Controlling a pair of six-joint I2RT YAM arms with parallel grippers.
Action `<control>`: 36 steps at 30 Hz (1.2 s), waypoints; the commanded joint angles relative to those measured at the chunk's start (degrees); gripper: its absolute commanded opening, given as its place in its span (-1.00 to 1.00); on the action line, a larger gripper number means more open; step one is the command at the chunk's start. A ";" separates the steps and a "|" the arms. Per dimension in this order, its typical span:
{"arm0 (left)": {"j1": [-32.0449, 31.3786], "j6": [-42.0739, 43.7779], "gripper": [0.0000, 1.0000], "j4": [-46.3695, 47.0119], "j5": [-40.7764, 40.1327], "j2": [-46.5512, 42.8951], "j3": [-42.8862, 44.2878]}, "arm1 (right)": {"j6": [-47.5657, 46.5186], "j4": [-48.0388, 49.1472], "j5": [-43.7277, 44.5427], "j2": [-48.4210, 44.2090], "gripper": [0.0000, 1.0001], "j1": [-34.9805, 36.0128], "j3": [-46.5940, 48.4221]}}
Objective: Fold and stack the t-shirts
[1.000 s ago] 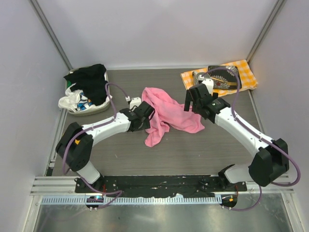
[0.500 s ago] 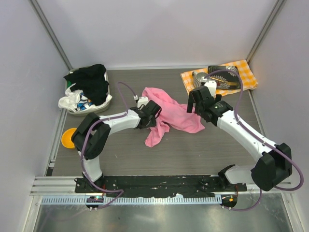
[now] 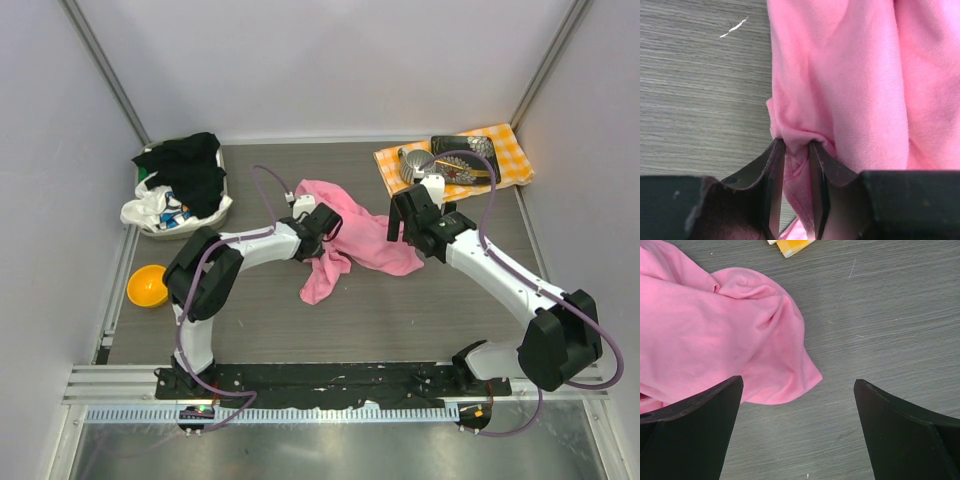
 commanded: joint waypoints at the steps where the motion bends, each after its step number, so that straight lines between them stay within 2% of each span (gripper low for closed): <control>1: 0.22 -0.88 -0.60 1.69 0.24 4.50 -0.40 | 0.13 1.23 1.18 -2.72 0.99 -0.12 -0.84; 2: 0.22 -0.97 -0.74 1.52 0.15 4.94 -0.66 | 0.21 1.23 1.18 -2.64 0.99 -0.12 -0.92; 3: 0.22 -1.23 -0.97 1.34 -0.37 5.21 -0.84 | 0.21 1.32 1.10 -2.81 0.99 -0.12 -1.27; 4: 0.14 -1.32 -1.00 1.42 -0.29 5.21 -1.10 | 0.30 1.32 1.01 -2.90 0.99 -0.12 -1.36; 9: 0.40 -1.68 -1.00 0.90 -1.08 0.83 -4.61 | 0.56 1.84 -0.31 -2.38 0.99 -0.21 -1.63; 13: 1.45 0.34 -1.00 -4.35 -1.17 -9.53 -4.98 | 0.48 3.77 -2.50 -0.01 0.99 -0.21 -0.75; 18: 3.30 7.10 -1.00 -18.31 -3.18 -25.60 6.43 | 0.65 5.36 -7.85 5.26 0.99 -1.08 5.04; 22: 5.32 11.59 -1.00 -27.91 -3.80 -33.27 20.47 | 0.48 6.24 -10.06 8.52 0.99 -1.96 8.56; 25: 7.69 13.96 -1.00 -33.81 -4.24 -36.87 26.29 | 0.13 6.33 -10.68 11.24 0.99 -2.23 10.32; 28: 9.45 14.93 -1.00 -36.19 -4.68 -40.82 26.50 | 0.39 7.55 -11.38 12.30 0.99 -2.14 10.42; 32: 9.63 14.41 -1.00 -35.05 -2.58 -44.26 21.76 | 1.09 8.96 -12.52 13.18 0.99 -2.14 9.36; 36: 9.63 13.97 -1.00 -33.39 0.14 -44.36 18.94 | 1.18 9.49 -11.92 12.83 0.99 -2.14 8.13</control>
